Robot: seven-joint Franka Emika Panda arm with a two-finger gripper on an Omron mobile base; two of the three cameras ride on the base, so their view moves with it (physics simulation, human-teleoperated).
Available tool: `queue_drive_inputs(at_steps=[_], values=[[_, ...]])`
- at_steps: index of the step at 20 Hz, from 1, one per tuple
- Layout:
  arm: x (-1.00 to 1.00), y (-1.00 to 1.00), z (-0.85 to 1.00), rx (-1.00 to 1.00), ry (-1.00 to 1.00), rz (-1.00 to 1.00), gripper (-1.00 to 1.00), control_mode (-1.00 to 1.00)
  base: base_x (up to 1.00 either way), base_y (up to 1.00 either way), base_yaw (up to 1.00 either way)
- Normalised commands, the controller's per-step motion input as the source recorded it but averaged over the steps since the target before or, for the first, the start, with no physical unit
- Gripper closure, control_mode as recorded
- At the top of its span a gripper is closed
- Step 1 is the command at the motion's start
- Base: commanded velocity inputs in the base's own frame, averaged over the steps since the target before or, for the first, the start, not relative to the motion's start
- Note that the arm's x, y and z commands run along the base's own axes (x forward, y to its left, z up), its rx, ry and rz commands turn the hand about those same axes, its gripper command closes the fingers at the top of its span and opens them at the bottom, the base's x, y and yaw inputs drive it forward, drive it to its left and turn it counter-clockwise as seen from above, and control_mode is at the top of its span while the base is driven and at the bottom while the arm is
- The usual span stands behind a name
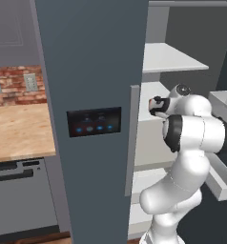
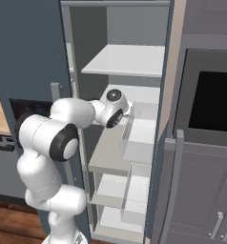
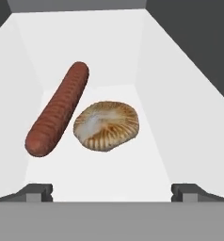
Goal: Move the sausage and scallops from the second highest shelf to the top shelf to make space. Then, place the pitcher from the counter on the cleared second highest shelf.
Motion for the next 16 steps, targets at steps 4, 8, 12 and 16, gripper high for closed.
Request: queue_drive_inputs(at_steps=[4,8,12,16], values=[[0.28,-0.09,-0.10,0.00,0.00,0.00,-1.00,-1.00,0.00,0.00,0.00],[0.28,-0.05,-0.09,0.00,0.00,0.00,-1.00,-1.00,0.00,0.00,0.00],[0.29,0.00,-0.07,0.00,0.00,0.00,-1.00,-1.00,0.00,0.00,0.00],[0.29,0.00,-0.08,0.00,0.00,0.00,-1.00,-1.00,0.00,0.00,0.00]])
